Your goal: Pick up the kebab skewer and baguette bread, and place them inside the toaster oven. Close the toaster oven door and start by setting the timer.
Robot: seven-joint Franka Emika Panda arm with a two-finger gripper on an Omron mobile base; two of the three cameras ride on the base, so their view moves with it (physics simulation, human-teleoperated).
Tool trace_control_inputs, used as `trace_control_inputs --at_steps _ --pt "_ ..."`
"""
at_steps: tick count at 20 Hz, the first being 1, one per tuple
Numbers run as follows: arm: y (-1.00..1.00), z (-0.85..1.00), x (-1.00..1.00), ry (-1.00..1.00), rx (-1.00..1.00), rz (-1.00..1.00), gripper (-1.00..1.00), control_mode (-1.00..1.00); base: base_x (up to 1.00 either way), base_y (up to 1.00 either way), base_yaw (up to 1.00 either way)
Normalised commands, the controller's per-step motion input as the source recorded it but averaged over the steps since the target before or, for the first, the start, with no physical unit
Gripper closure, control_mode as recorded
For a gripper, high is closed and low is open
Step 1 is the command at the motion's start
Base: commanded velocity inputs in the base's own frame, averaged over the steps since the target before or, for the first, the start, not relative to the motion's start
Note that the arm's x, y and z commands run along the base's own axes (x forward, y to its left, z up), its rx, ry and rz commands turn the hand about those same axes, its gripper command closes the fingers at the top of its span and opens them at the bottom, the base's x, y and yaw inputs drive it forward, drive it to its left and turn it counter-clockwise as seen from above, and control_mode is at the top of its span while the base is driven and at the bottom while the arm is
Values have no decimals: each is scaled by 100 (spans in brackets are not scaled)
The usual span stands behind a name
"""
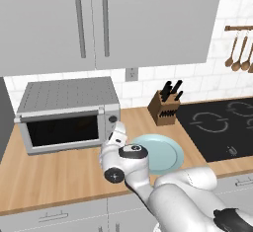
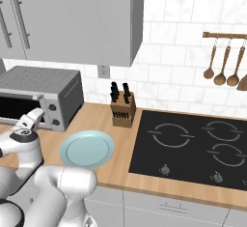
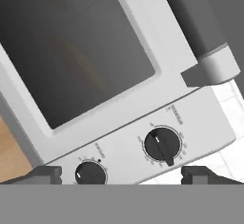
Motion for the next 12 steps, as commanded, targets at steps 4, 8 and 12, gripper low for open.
trace_control_inputs --at_steps 4,8,12 --pt "0 -3 -3 0 -27 1 -100 -100 0 0 0" --pt "-7 0 8 2 -20 0 -100 -100 0 0 0" --pt "-23 -11 0 1 -22 0 -100 -100 0 0 0"
